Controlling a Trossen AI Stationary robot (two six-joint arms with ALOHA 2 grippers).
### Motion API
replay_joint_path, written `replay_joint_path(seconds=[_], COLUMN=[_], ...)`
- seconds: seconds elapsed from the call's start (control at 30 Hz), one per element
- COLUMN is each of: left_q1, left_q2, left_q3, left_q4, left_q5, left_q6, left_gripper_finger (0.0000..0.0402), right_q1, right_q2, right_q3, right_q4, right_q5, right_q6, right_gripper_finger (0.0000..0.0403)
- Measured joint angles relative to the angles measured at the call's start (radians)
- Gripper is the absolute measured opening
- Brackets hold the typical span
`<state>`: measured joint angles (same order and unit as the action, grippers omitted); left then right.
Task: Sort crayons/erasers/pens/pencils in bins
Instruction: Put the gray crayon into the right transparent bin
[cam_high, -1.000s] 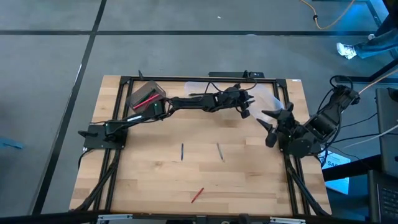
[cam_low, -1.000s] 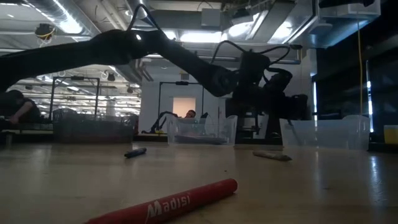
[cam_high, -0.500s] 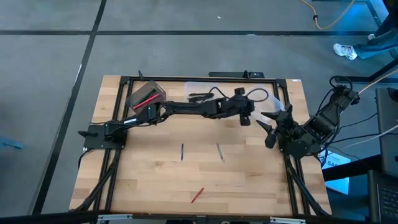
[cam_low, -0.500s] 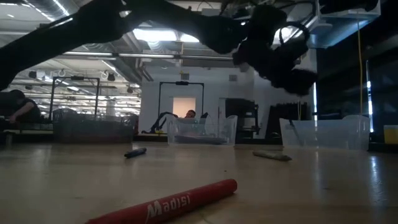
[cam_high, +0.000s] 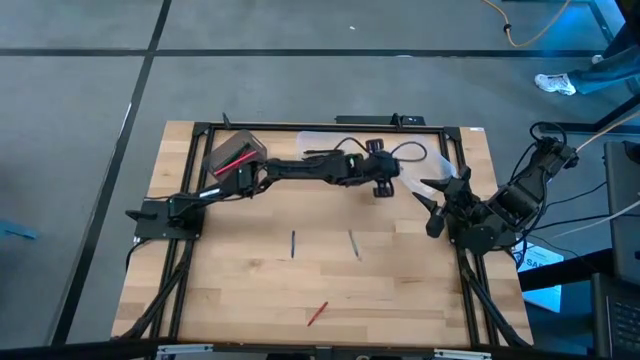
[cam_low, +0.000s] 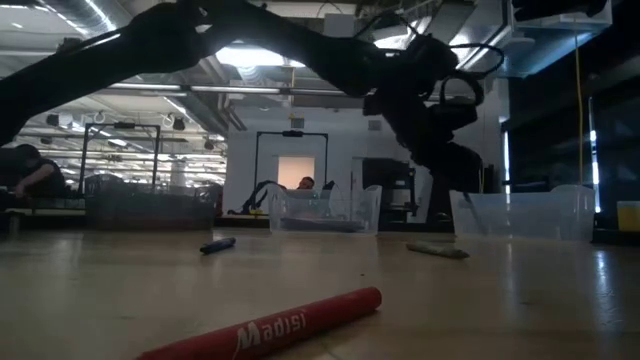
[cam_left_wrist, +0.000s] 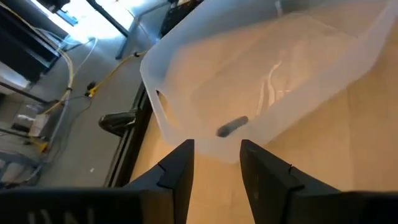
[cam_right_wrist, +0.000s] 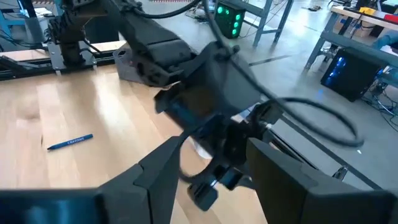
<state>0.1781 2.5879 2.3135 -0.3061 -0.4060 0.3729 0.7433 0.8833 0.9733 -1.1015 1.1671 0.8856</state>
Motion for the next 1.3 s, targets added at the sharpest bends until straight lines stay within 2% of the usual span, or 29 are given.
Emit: replay_joint_path(seconds=[0.13, 0.3, 0.63, 0.7, 0.83, 0.9, 0.93, 1.0, 1.17, 1.2, 1.3], left_q1=[0.024, 0.042, 0.035, 0.032, 0.018, 0.003, -0.005, -0.018, -0.043, -0.045, -0.046], left_q2=[0.009, 0.030, 0.063, 0.068, 0.067, 0.067, 0.067, 0.067, 0.065, 0.064, 0.061], left_q3=[0.000, 0.001, 0.000, 0.000, 0.000, 0.000, 0.000, 0.000, 0.009, 0.011, 0.012], left_q4=[0.035, 0.071, 0.098, 0.114, 0.167, 0.173, 0.172, 0.175, 0.159, 0.158, 0.122], left_q5=[0.049, 0.183, 0.206, 0.260, 0.478, 0.513, 0.502, 0.409, -0.021, -0.067, -0.050], left_q6=[0.002, 0.009, 0.053, 0.087, 0.159, 0.178, 0.186, 0.188, 0.191, 0.201, 0.209], left_gripper_finger=[0.0122, 0.0121, 0.0121, 0.0121, 0.0121, 0.0121, 0.0121, 0.0121, 0.0121, 0.0121, 0.0121], right_q1=[0.000, 0.000, 0.000, 0.000, 0.000, 0.000, 0.000, 0.000, 0.000, 0.000, 0.000], right_q2=[0.000, 0.000, 0.000, 0.000, 0.000, 0.000, 0.000, 0.000, 0.000, 0.000, 0.000], right_q3=[0.000, 0.000, 0.000, 0.000, 0.000, 0.000, 0.000, 0.000, 0.000, 0.000, 0.000], right_q4=[0.000, 0.001, 0.000, 0.000, 0.000, 0.000, 0.000, 0.000, 0.000, 0.000, 0.000], right_q5=[0.000, 0.000, 0.001, 0.003, 0.008, 0.008, 0.008, 0.008, 0.008, 0.008, 0.008], right_q6=[0.000, 0.000, -0.001, -0.003, -0.005, -0.005, -0.005, -0.005, -0.005, -0.005, -0.005], right_gripper_finger=[0.0190, 0.0190, 0.0190, 0.0190, 0.0190, 0.0190, 0.0190, 0.0190, 0.0190, 0.0190, 0.0190])
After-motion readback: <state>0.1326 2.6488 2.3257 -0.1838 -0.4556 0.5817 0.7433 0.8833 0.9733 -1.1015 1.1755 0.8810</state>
